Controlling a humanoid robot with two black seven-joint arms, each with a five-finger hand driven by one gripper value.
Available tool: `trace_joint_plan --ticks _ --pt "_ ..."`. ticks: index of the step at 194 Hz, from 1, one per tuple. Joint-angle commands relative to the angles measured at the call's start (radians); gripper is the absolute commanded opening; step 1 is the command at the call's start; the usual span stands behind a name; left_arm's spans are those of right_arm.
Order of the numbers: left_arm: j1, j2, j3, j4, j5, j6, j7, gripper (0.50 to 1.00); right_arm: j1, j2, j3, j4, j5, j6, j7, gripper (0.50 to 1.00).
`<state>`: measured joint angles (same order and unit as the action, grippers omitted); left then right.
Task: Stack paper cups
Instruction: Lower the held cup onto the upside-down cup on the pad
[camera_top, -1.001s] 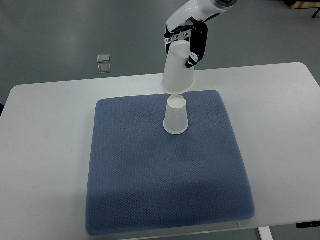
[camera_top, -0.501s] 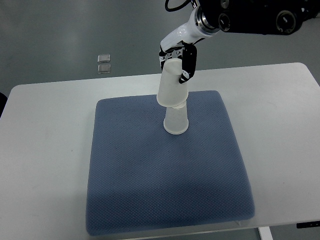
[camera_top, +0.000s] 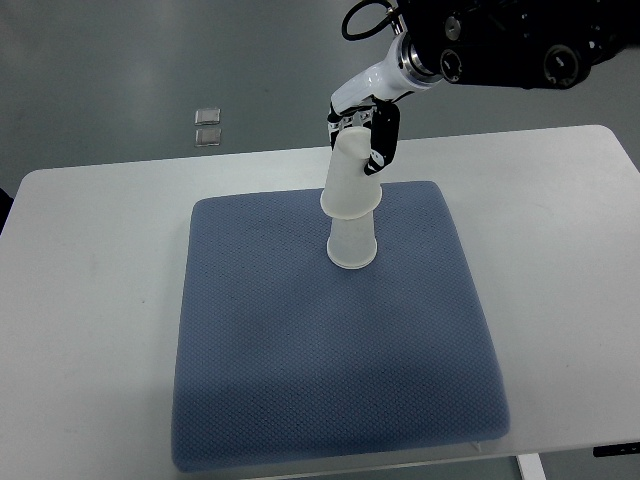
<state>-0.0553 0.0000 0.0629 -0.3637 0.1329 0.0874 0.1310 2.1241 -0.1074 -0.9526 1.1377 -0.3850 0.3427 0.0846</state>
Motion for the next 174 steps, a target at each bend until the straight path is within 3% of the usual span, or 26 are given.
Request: trace_joint_plan --ticks 1,128,174 --pt "0.0 0.0 0.0 0.0 -0.001 0.0 -0.001 1.0 -0.009 0.005 0.0 -0.007 0.0 -0.001 0.0 0.641" --pt "0.0 0.0 0.0 0.0 -0.001 0.0 -0.001 1.0 -0.047 0.02 -0.002 -0.033 0.0 -0.008 0.001 0.682" --pt "0.0 0.0 0.0 0.0 -0.001 0.0 -0.001 1.0 -0.053 0.02 -0.002 -0.036 0.0 -0.021 0.0 0.735"
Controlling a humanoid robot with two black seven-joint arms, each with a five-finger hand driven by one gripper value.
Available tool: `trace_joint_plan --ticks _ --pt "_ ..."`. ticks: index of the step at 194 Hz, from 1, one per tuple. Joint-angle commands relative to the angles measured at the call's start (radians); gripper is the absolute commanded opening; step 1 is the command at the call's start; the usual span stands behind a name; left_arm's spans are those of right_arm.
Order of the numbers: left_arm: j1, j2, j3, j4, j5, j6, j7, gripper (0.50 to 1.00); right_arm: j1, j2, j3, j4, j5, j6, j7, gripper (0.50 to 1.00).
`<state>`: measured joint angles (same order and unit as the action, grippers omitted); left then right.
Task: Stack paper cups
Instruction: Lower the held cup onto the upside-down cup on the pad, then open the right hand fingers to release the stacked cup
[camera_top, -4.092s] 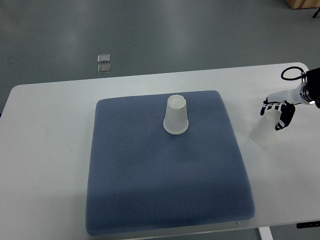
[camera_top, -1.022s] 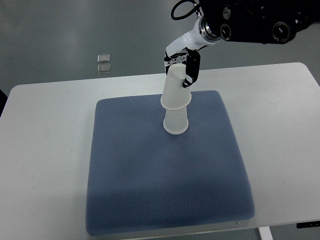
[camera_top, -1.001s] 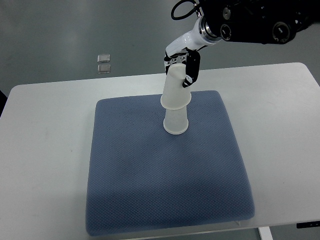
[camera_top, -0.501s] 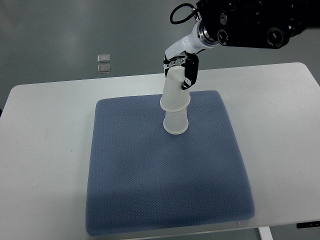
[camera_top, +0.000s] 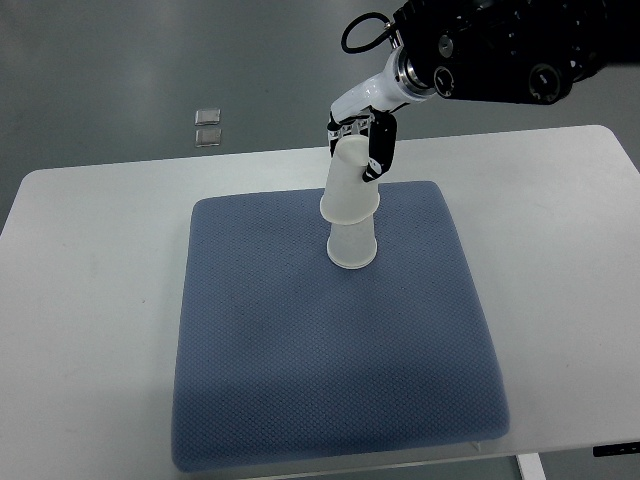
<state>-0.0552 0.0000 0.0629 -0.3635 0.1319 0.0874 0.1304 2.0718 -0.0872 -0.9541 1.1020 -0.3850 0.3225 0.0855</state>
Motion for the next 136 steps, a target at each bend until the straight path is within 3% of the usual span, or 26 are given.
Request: trace_joint_plan --ticks 1,54,136 --pt "0.0 0.0 0.0 0.0 0.0 0.0 0.0 1.0 -0.001 0.0 0.0 -0.001 0.0 0.0 -0.001 0.735" --pt "0.0 0.0 0.0 0.0 0.0 0.0 0.0 1.0 -0.002 0.001 0.0 -0.001 0.0 -0.002 -0.001 0.787" --pt "0.0 0.0 0.0 0.001 0.0 0.0 0.001 1.0 -0.002 0.0 0.002 -0.001 0.001 -0.002 -0.001 0.815"
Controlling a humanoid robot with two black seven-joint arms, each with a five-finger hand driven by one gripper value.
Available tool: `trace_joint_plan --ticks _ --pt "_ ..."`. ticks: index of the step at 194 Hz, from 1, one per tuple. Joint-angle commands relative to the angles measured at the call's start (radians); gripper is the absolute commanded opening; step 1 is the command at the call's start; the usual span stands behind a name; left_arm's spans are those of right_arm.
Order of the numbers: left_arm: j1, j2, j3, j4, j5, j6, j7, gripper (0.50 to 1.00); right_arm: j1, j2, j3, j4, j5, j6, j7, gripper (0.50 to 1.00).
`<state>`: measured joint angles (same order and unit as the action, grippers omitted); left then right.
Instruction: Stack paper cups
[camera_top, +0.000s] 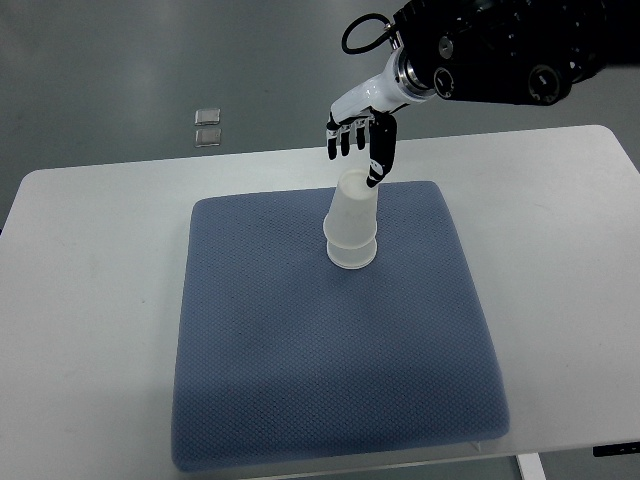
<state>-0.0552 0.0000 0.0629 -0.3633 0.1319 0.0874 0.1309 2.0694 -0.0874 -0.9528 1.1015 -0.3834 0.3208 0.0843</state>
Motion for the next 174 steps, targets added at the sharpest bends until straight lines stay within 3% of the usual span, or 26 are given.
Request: trace_joint_plan --ticks 1,48,86,121,174 --pt "0.0 0.0 0.0 0.0 0.0 0.0 0.0 1.0 0.0 0.0 0.0 0.0 0.0 0.0 0.0 0.817" --pt "0.0 0.0 0.0 0.0 0.0 0.0 0.0 1.0 0.009 -0.022 0.019 0.0 0.015 0.0 0.002 0.823" --pt "0.0 0.0 0.0 0.0 0.0 0.0 0.0 1.0 -0.029 -0.091 0.124 -0.06 0.224 -0.035 0.003 0.823" --pt "0.0 0.0 0.0 -0.002 0.0 0.0 0.001 1.0 -0.25 -0.204 0.397 -0.163 0.452 -0.167 0.009 0.823" --pt "0.0 0.0 0.002 -0.003 0.002 0.0 0.001 1.0 -0.603 -0.278 0.957 -0.242 0.548 -0.253 0.031 0.823"
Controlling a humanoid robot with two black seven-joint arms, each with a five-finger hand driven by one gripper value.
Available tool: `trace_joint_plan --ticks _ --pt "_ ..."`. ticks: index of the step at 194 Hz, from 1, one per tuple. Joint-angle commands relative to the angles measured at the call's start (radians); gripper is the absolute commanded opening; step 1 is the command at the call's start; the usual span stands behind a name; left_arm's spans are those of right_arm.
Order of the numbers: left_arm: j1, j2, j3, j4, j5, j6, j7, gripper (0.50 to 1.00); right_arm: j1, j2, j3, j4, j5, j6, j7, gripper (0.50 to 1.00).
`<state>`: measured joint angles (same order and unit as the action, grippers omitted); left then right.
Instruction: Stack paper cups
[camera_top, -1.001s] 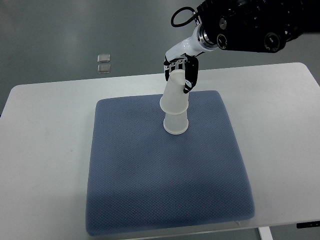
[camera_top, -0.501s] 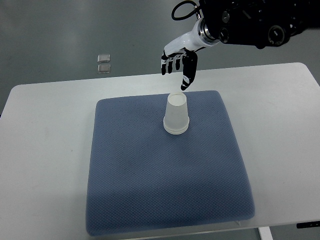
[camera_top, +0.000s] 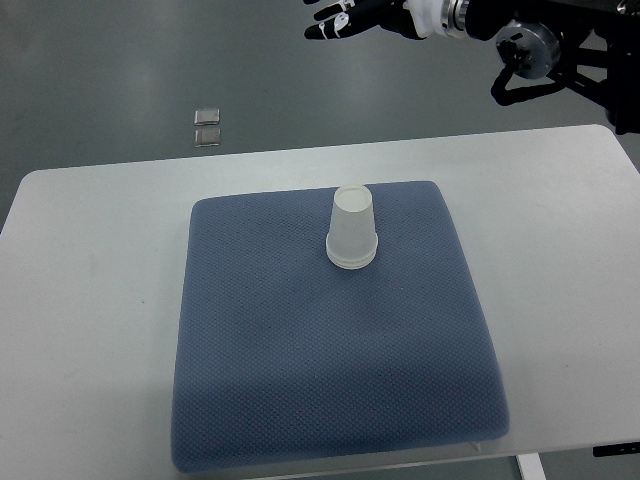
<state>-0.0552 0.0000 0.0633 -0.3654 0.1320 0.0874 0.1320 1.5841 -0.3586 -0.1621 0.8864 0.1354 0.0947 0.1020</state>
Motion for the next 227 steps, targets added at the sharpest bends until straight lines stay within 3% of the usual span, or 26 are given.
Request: trace_joint_plan --ticks 1,29,76,127,135,142,162,227 --pt "0.0 0.0 0.001 -0.001 0.001 0.0 0.0 1.0 -0.131 -0.006 0.182 -0.032 0.03 -0.029 0.016 0.823" --pt "0.0 0.0 0.001 -0.001 0.001 0.0 0.0 1.0 -0.306 0.02 0.377 -0.092 0.038 -0.03 0.07 0.823" --pt "0.001 0.0 0.0 0.0 0.0 0.0 0.0 1.0 -0.521 0.102 0.713 -0.144 0.035 -0.009 0.081 0.836" --pt "0.005 0.0 0.0 0.0 0.0 0.0 0.0 1.0 -0.687 0.145 0.894 -0.145 0.036 0.129 0.133 0.862" --pt "0.006 0.0 0.0 0.0 0.0 0.0 0.0 1.0 -0.701 0.15 0.914 -0.145 0.036 0.142 0.133 0.868" --pt "0.008 0.0 0.0 0.0 0.0 0.0 0.0 1.0 -0.719 0.152 0.934 -0.145 0.036 0.16 0.133 0.903" --pt "0.009 0.0 0.0 0.0 0.0 0.0 0.0 1.0 -0.748 0.152 0.949 -0.145 0.036 0.204 0.133 0.917" --pt "0.009 0.0 0.0 0.0 0.0 0.0 0.0 1.0 -0.76 0.153 0.948 -0.145 0.035 0.217 0.133 0.926"
